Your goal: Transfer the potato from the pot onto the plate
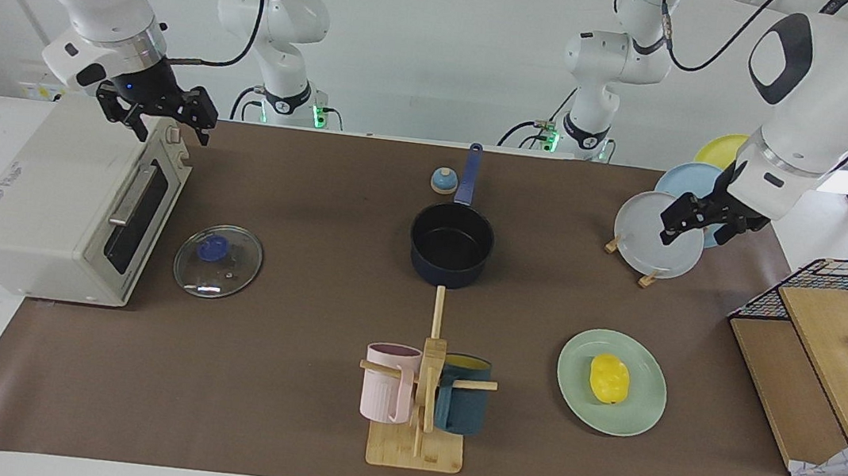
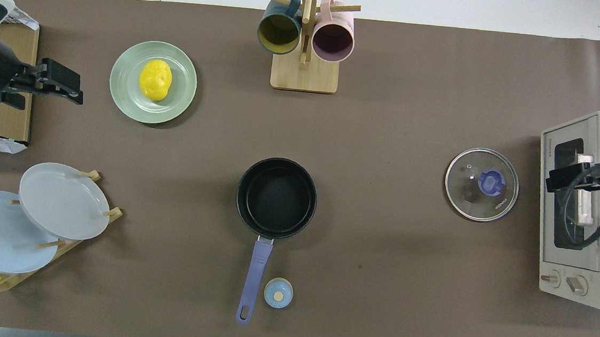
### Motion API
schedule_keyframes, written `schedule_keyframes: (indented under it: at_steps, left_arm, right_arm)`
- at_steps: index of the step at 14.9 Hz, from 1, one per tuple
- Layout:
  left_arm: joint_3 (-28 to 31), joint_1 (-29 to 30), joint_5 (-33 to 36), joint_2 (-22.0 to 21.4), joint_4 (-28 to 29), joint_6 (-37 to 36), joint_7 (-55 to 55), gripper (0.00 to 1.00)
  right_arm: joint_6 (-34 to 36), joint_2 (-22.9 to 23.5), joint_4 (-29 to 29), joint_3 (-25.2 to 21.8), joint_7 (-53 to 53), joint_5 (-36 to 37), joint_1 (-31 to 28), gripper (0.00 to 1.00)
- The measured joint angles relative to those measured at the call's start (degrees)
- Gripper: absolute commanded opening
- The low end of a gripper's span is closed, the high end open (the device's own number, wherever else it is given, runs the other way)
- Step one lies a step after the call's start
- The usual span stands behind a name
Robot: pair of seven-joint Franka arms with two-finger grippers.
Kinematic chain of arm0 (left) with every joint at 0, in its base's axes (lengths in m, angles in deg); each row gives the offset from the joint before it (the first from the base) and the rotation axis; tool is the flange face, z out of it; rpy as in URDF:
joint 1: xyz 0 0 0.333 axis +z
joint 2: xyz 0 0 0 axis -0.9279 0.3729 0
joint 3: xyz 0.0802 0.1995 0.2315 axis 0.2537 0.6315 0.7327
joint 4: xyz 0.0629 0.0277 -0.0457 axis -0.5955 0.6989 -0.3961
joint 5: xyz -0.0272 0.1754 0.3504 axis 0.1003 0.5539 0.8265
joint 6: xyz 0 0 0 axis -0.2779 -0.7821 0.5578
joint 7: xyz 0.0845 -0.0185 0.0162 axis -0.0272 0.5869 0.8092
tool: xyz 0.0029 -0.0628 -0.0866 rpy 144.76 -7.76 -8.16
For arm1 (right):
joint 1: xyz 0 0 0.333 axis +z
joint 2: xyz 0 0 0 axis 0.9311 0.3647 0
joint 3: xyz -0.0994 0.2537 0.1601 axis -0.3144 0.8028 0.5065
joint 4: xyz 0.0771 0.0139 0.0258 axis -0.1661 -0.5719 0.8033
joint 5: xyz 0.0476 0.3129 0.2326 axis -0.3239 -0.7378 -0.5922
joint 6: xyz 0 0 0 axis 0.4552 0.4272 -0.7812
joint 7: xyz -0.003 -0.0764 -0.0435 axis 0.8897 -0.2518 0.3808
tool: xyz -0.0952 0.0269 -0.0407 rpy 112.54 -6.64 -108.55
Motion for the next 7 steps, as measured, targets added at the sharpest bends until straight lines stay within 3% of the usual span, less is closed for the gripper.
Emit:
schedule_keyframes:
  at_steps: [4, 7]
  left_arm:
    - [-0.2, 0.0, 0.0, -4.5, 9.2, 4.9, -0.2, 1.0]
    - [-0.4, -0.1, 0.0, -4.9, 9.1, 5.1, -0.3, 1.0]
  right_arm:
    - [0.0, 0.0, 0.0, 0.0, 0.0, 0.0, -0.2, 1.0]
    - [0.0, 0.0, 0.0, -0.2, 0.0, 0.0, -0.2, 1.0]
